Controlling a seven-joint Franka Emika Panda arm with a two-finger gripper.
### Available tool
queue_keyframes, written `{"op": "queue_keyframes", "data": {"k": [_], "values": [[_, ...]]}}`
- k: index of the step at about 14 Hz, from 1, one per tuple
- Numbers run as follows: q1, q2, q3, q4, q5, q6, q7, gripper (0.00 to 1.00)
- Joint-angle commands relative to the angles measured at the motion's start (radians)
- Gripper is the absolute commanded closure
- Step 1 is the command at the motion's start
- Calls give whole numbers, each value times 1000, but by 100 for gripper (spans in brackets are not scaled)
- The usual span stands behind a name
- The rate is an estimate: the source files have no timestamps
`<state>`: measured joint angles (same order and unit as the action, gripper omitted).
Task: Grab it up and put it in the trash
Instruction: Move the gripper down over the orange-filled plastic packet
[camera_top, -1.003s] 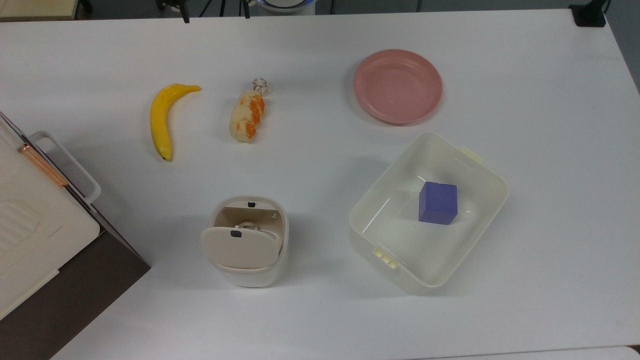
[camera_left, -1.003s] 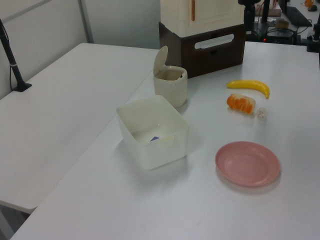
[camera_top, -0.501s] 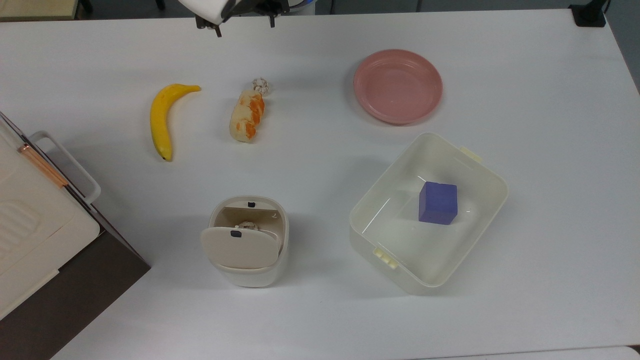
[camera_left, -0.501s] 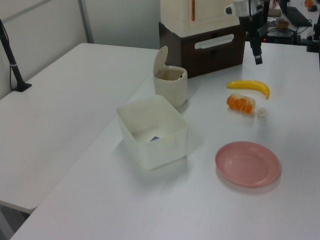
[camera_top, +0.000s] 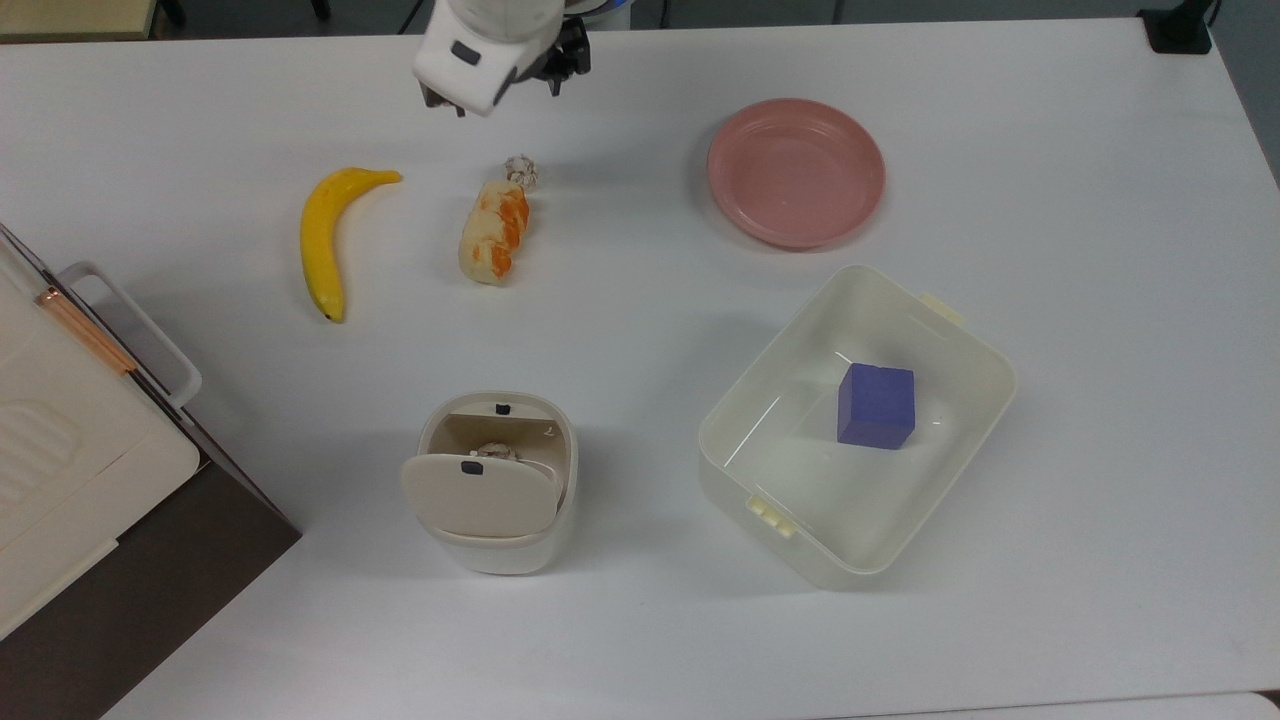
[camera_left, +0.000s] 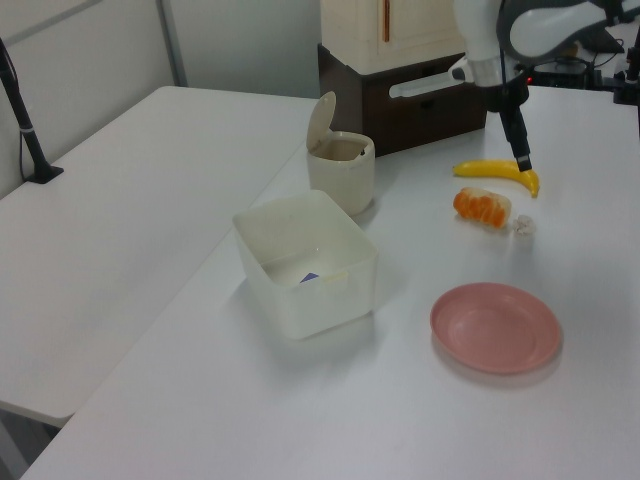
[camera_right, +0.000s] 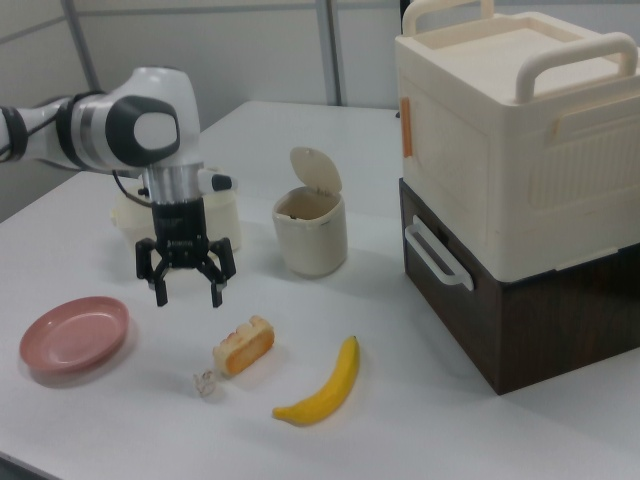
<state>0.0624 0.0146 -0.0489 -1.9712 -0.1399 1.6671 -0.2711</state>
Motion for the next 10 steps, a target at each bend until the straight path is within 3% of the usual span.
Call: {"op": "queue_keyframes", "data": {"k": [1,7,10], "values": [[19,-41,-3,-103,-29,61,6,2],[17,-24,-2,-193,-56,141,7,2],[11,30,-3,-209,-76,196,7,2]]}}
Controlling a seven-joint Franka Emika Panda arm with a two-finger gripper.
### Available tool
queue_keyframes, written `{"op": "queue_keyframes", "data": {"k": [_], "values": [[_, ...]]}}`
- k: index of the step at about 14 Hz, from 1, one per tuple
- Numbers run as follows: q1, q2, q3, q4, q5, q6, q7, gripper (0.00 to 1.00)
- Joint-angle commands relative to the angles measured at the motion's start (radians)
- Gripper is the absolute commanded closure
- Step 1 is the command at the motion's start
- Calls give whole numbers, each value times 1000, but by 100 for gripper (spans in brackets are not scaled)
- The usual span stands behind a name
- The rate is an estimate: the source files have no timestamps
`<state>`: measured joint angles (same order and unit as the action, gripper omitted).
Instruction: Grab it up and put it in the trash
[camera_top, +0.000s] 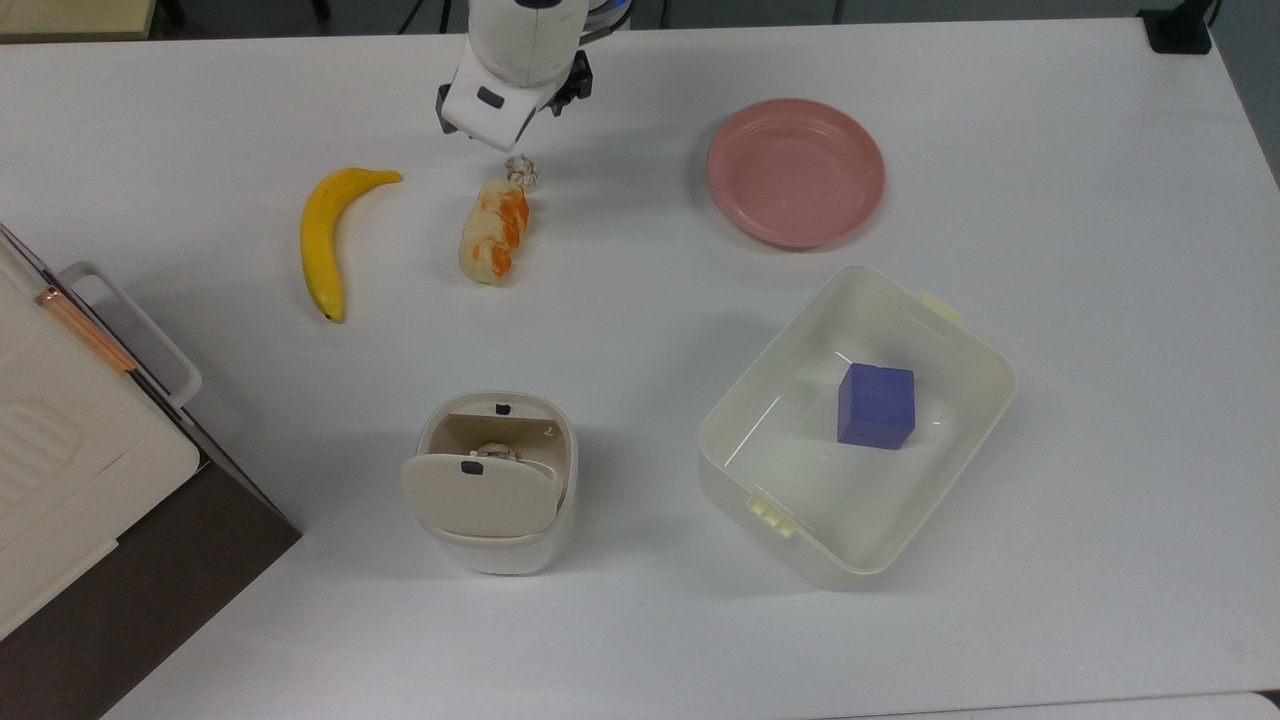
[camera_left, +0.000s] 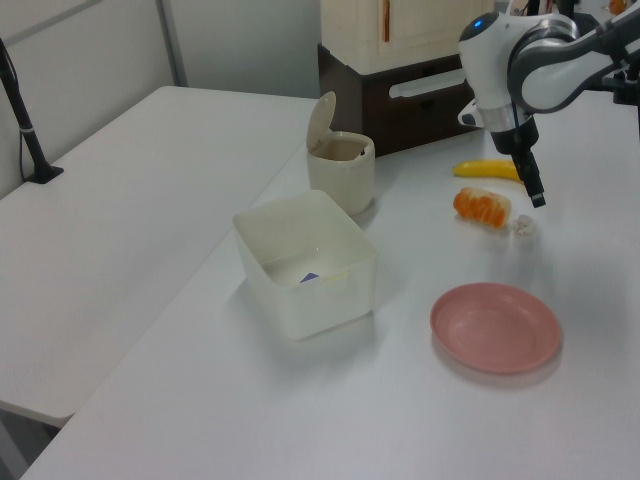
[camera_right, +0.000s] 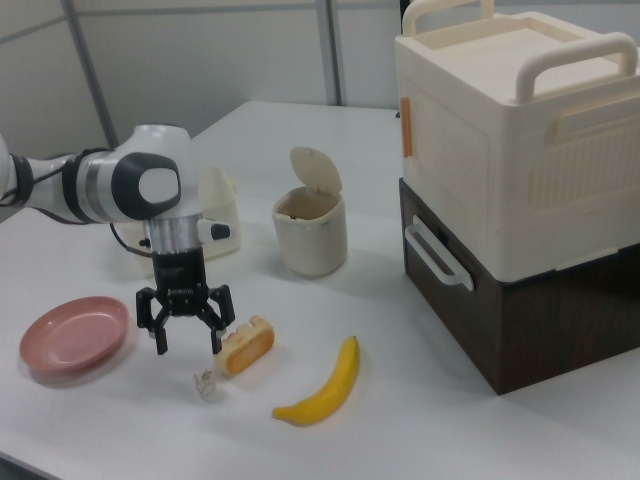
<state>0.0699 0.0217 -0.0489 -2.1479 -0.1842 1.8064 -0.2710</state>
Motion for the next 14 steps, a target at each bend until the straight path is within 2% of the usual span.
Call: {"op": "queue_keyframes", "data": {"k": [1,5,9,10,12,14], "values": [[-1,39,-3,-30,-34,74,7,2],[2,109,-3,-14,-55,85,53,2],[1,130,-3,-13,-67,110,72,2],[1,130,-3,-13,-67,110,75,7],[2,132,-3,-13,-67,116,81,27],[2,132,-3,-13,-67,122,111,60]]}}
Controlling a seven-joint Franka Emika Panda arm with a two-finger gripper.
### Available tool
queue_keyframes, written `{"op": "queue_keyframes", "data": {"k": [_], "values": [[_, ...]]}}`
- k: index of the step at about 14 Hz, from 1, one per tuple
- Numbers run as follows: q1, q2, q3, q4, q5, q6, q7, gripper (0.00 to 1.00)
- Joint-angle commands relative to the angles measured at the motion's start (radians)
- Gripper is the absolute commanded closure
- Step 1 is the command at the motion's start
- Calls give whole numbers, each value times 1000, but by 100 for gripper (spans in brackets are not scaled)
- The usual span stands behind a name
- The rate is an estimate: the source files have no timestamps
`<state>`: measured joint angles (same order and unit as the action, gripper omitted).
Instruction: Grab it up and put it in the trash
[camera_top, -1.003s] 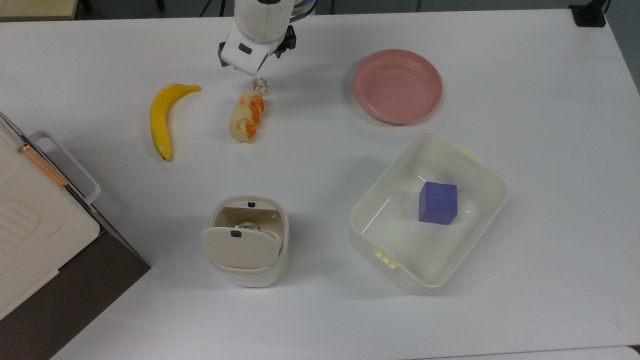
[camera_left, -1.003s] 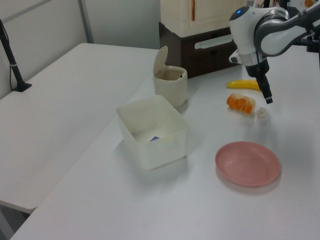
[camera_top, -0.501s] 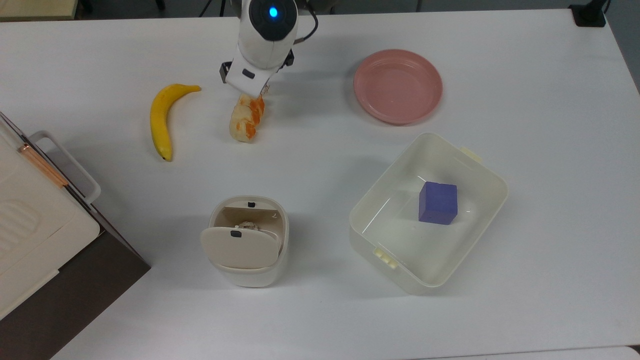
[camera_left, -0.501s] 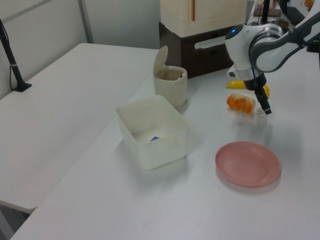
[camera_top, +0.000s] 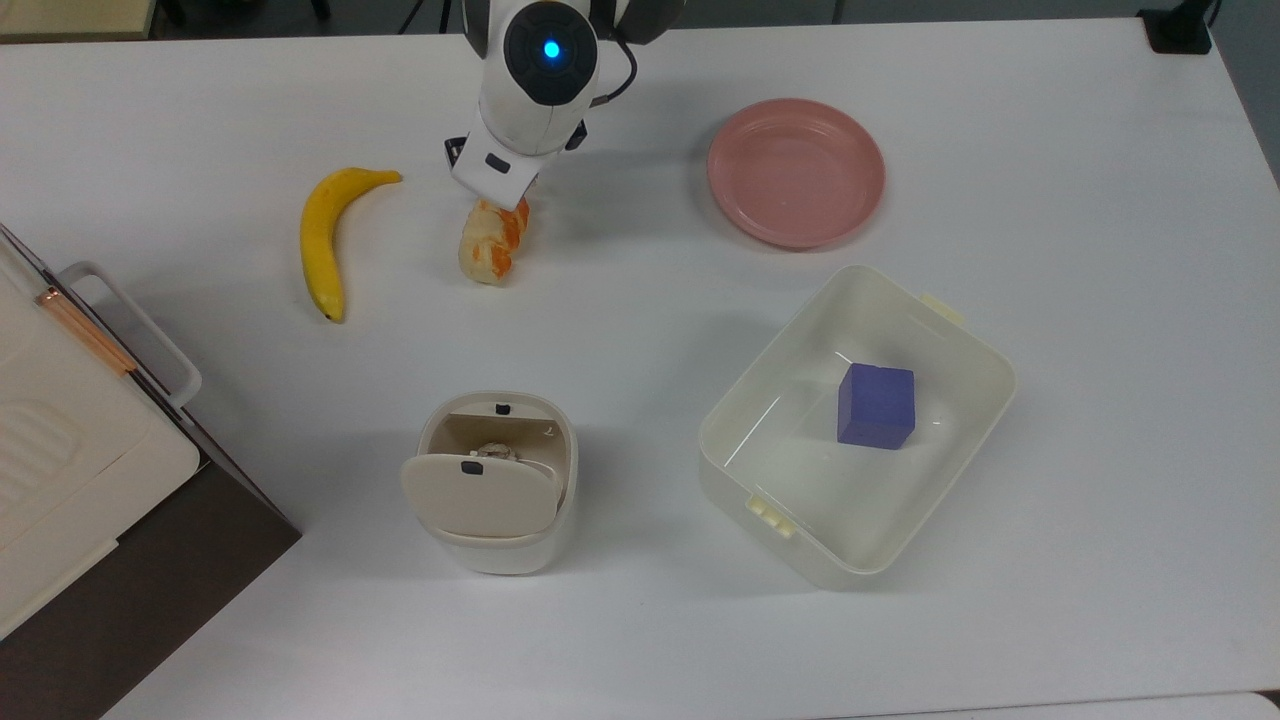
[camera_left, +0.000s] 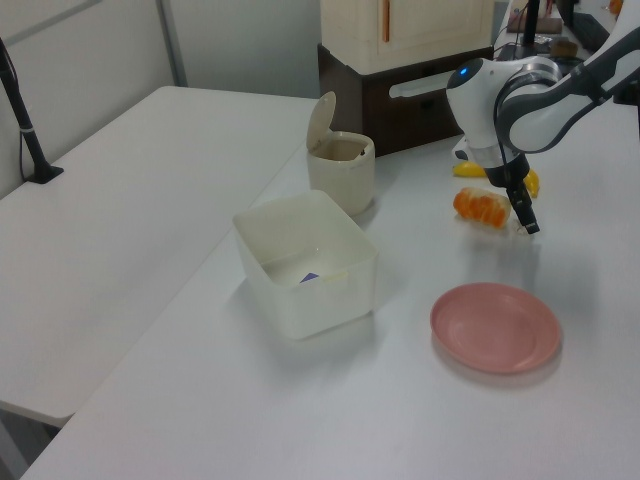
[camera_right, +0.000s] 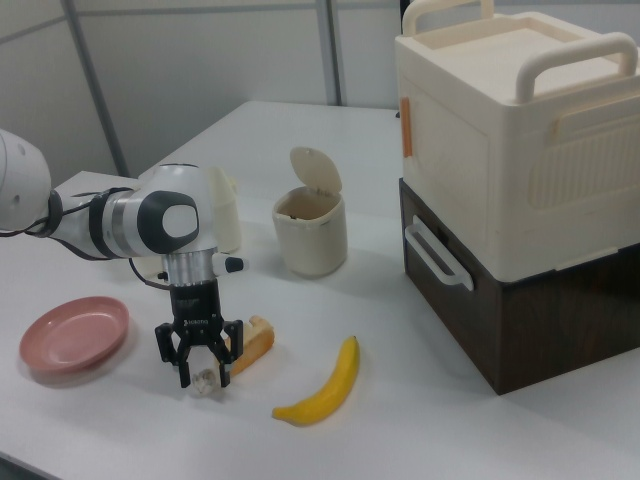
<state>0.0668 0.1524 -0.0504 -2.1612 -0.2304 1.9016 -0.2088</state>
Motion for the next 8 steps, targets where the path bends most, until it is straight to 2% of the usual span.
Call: {"op": "queue_keyframes", "data": {"k": [1,2,5,8], "values": [[5,1,0,0,-21,34,52,65],[5,2,-2,0,-21,34,52,71],[7,1,-2,3,-21,37,54,100],[10,-2,0,9,-21,39,75,100]]}}
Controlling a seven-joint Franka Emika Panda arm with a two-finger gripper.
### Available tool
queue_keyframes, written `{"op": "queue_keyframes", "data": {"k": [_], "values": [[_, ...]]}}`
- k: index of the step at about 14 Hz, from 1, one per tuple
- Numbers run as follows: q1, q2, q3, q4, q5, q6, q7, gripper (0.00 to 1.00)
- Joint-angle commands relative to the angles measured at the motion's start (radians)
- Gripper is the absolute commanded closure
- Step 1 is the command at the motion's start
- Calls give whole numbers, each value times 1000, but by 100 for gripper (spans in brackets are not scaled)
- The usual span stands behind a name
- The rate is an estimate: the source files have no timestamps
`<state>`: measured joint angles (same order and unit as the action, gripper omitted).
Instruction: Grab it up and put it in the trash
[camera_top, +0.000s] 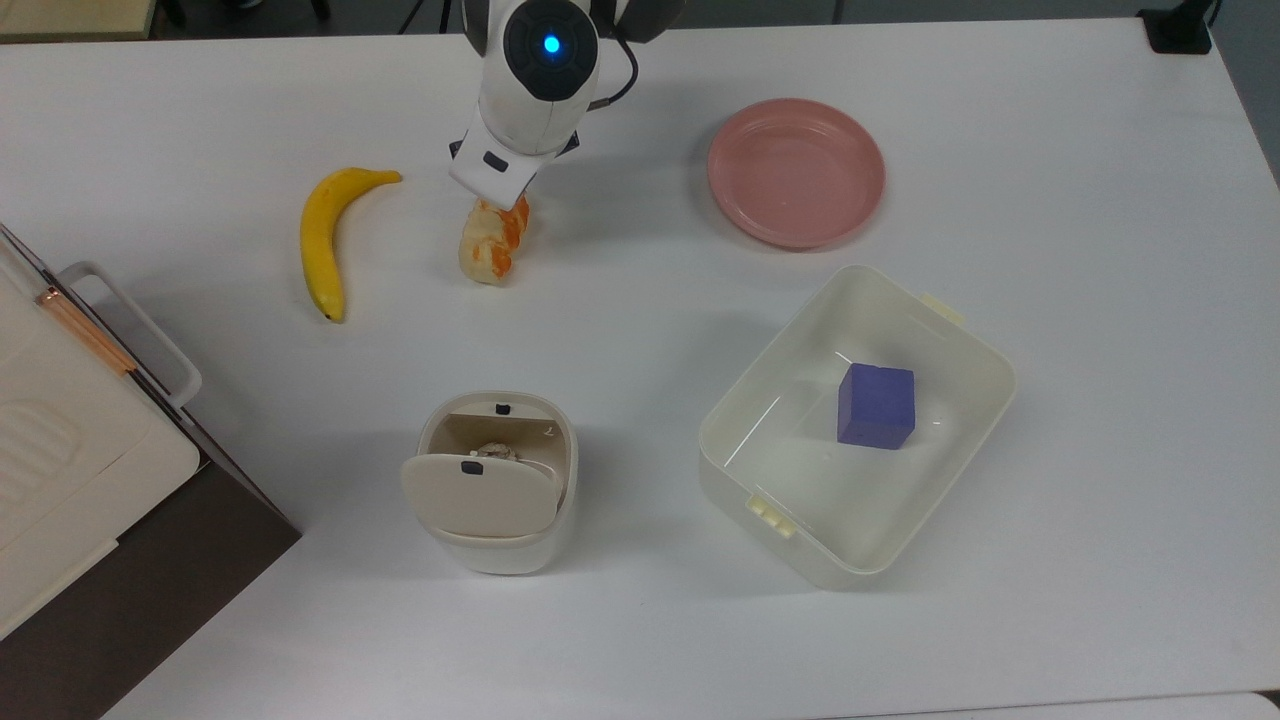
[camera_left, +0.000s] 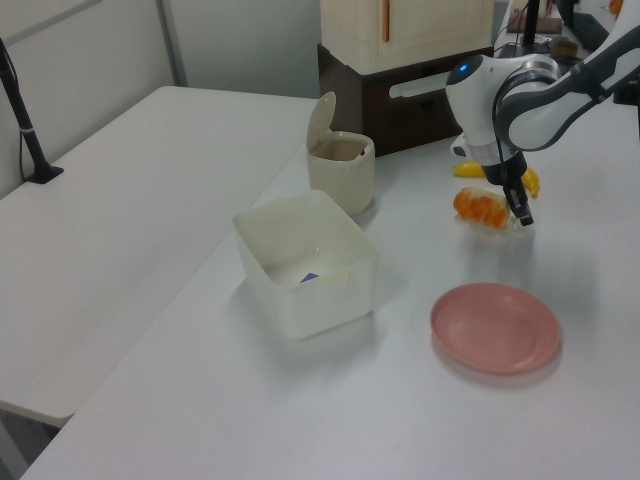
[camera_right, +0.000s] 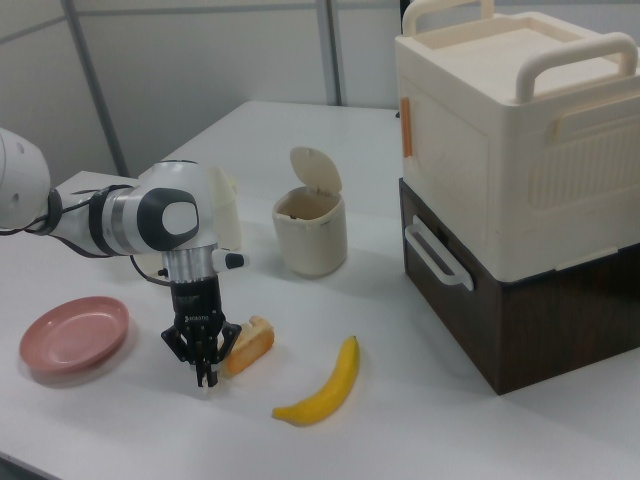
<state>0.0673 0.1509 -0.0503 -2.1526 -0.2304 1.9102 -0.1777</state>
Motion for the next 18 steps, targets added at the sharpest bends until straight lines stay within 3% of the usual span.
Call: {"op": "queue_keyframes", "data": {"k": [1,4,7,9,13,15,16,18], "values": [[6,-8,0,10,-20,18,44,100],[0,-48,0,32,-17,-19,38,100],[-36,-48,-3,212,15,-138,-45,100],[-41,-48,-14,343,98,-175,-52,100],[-61,-22,-14,450,163,-155,-34,100],[-61,51,-16,517,204,-37,60,100],[-60,62,-14,516,203,84,176,100],[-54,93,-13,517,198,208,285,100]]}}
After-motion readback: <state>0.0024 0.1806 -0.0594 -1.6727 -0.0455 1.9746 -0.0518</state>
